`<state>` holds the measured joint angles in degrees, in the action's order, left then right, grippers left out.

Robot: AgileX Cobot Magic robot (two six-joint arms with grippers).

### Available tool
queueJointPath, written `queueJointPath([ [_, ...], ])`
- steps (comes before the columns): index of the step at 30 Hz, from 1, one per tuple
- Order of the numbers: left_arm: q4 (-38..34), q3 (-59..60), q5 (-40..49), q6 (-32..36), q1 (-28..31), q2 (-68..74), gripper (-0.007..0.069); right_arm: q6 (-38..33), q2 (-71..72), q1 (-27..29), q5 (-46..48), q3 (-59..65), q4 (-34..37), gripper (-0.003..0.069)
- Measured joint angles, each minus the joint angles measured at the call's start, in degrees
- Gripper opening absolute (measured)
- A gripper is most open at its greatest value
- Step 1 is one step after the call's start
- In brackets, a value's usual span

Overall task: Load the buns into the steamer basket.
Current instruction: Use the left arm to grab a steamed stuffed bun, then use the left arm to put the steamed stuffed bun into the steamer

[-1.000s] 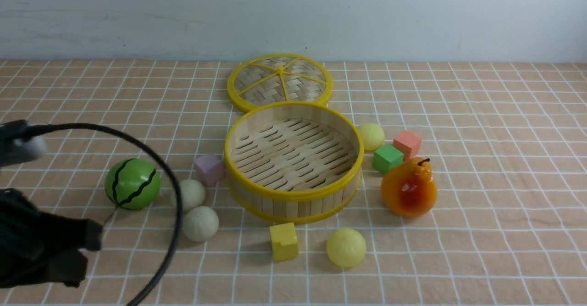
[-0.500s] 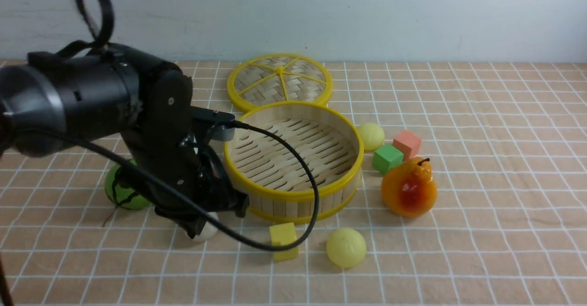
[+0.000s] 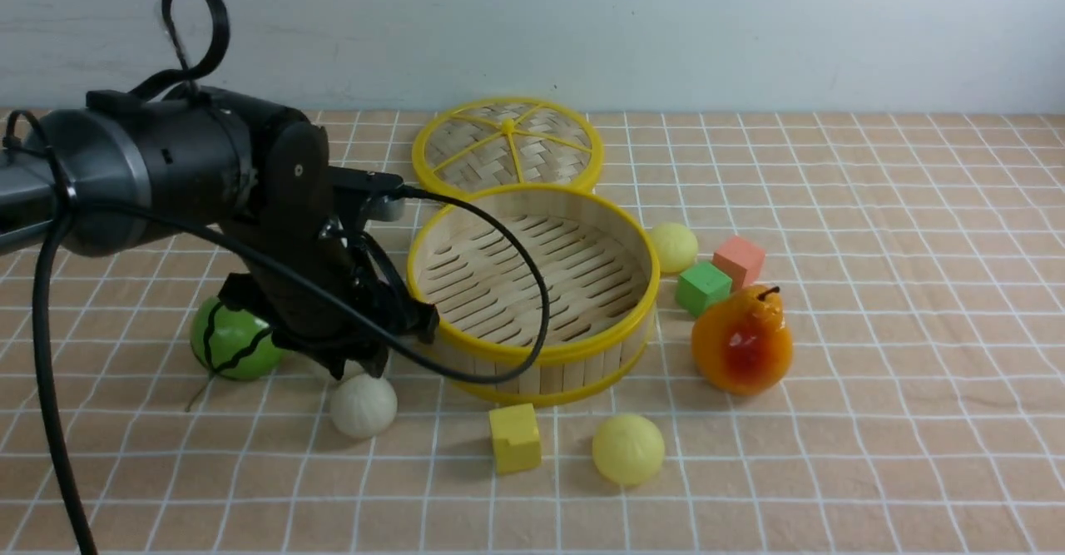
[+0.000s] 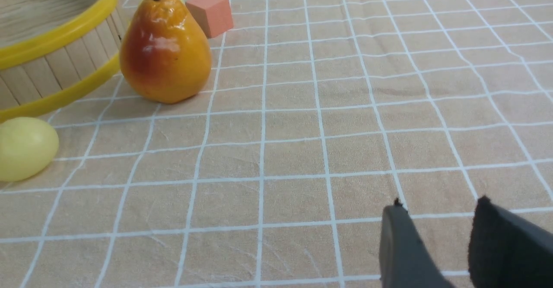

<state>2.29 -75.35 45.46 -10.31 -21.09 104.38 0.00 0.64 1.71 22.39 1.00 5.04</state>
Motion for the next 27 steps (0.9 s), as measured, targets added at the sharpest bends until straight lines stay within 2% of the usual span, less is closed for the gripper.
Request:
queueJointPath([
  [13, 0.1, 0.0, -1.8, 0.2, 0.0, 4.7, 0.0259, 0.0, 0.0, 0.0, 0.0, 0.0, 0.0, 0.0239],
  [16, 0.1, -0.1, -1.7, 0.2, 0.0, 5.0, 0.0223, 0.0, 0.0, 0.0, 0.0, 0.0, 0.0, 0.0239],
  [20, -1.3, -0.1, 0.0, 0.2, 0.0, 4.7, 0.0038, 0.0, 0.0, 0.0, 0.0, 0.0, 0.0, 0.0239],
  [22, -2.3, -0.2, 1.0, 0.2, -0.1, 3.6, -0.0008, 0.0, 0.0, 0.0, 0.0, 0.0, 0.0, 0.0239],
  [27, -2.3, -3.4, 4.0, 0.5, -3.2, -1.8, -0.0013, 0.0, 0.0, 0.0, 0.0, 0.0, 0.0, 0.0239],
])
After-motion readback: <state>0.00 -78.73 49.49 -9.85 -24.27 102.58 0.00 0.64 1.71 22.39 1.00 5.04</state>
